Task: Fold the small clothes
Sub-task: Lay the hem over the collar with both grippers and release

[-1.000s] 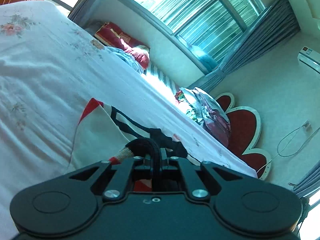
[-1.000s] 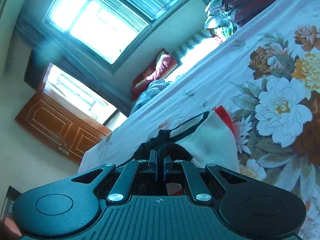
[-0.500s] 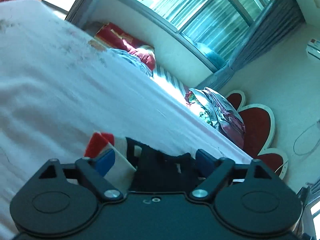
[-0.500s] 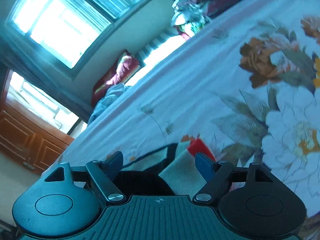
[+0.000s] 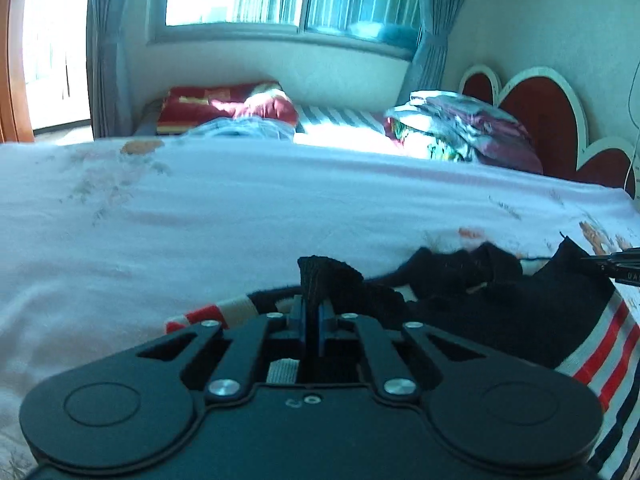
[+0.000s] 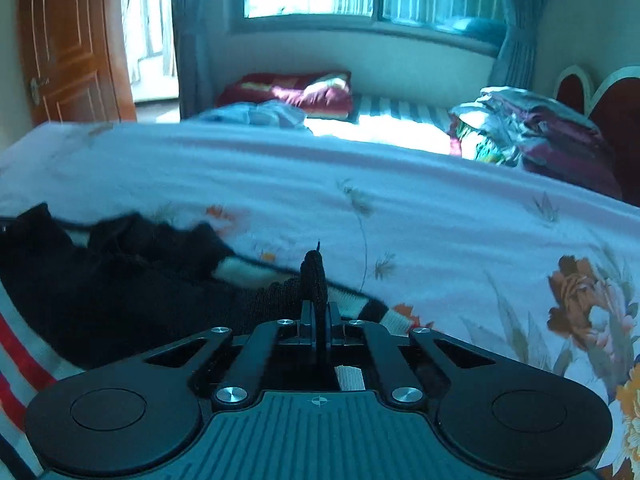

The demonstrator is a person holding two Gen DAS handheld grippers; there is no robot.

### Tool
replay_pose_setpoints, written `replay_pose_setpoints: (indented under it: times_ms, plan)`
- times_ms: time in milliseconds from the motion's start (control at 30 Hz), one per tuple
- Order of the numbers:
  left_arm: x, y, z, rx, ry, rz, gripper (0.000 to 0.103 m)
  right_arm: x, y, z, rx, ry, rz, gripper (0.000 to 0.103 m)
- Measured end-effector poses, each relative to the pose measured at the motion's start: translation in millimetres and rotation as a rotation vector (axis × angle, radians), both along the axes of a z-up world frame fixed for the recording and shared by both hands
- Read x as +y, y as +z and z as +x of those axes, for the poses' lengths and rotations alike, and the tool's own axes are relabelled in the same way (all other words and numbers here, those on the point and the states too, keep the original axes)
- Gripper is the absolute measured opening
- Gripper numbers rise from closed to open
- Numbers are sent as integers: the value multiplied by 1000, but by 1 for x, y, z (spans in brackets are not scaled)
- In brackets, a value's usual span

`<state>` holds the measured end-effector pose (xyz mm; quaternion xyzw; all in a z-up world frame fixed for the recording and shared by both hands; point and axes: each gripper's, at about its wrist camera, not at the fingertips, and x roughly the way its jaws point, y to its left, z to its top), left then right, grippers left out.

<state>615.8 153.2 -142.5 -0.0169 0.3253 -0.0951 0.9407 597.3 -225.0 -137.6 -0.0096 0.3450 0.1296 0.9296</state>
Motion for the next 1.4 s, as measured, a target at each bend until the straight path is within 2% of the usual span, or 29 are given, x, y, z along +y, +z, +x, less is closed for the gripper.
replay_pose_setpoints:
  times_ms: [67, 100, 133, 167, 200, 333, 367, 400, 433, 467, 500, 567, 633, 733, 767, 800, 867, 933, 1000, 1033, 1100, 1167, 1267, 1400]
  plan:
    - [-3, -1, 6, -11, 52, 66, 4, -2, -1, 1, -56, -33, -5, 3]
    - [-1, -9, 11, 18, 74, 84, 4, -2, -8, 6, -41, -50, -33, 3]
    - [1, -20, 22, 83, 85, 71, 5, -2, -21, 14, 15, -59, -60, 3]
    - [3, -25, 25, 89, 90, 61, 5, -2, -38, 22, 84, -62, -73, 3]
    - [2, -24, 26, 86, 91, 68, 5, -5, -39, 18, 58, -63, -64, 3]
    - [-11, -21, 21, 73, 64, 161, 6, -1, -36, 14, 48, -82, -85, 5]
    - [-10, -20, 22, 78, 65, 166, 15, -1, -32, 12, 45, -97, -77, 13]
    - [-9, -15, 22, 80, 81, 169, 40, 0, -23, 10, 18, -117, -73, 44]
    - [-8, -7, 17, 58, 102, 164, 55, 1, -17, 4, -24, -132, -73, 68]
    - [-9, 3, 7, -12, 120, 153, 67, 7, -6, -4, -71, -140, -70, 69]
    - [-15, 12, 0, -64, 122, 147, 67, 12, 0, -7, -75, -121, -54, 69]
    - [-37, 23, -1, -59, 62, 111, 61, 36, 9, -4, -40, -29, 7, 67]
    - [-70, 20, 1, -22, -45, 66, 60, 68, 5, 1, 16, 71, 11, 37]
    - [-112, -2, 6, 68, -153, 75, 63, 107, -8, 3, 61, 145, -12, 37]
    - [-118, -10, 7, 91, -163, 93, 68, 113, -11, 1, 46, 152, -23, 37]
    - [-119, -17, 6, 105, -161, 120, 69, 115, -13, 0, 38, 162, -37, 37]
    - [-97, -20, -1, 70, -107, 155, 69, 103, -17, -2, 44, 171, -91, 42]
    - [-59, -23, -7, 74, -10, 184, 69, 67, -20, -2, 46, 45, -171, 43]
    - [-30, -25, -12, 81, -13, 157, 69, 20, -23, -5, 83, -47, -135, 44]
    - [-25, -23, -13, 83, -42, 155, 69, 11, -23, -6, 94, -55, -141, 52]
    - [-30, -17, -10, 87, -45, 172, 66, 10, -17, -7, 102, -66, -121, 52]
    - [-42, -5, -15, 65, -39, 160, 65, 19, -3, -15, 61, -83, -109, 52]
    - [-71, 5, -29, 39, -92, 126, 71, 47, 13, -34, 46, 13, -31, 52]
    - [-113, -8, -43, 82, -160, 114, 71, 97, 6, -51, 51, 143, -57, 52]
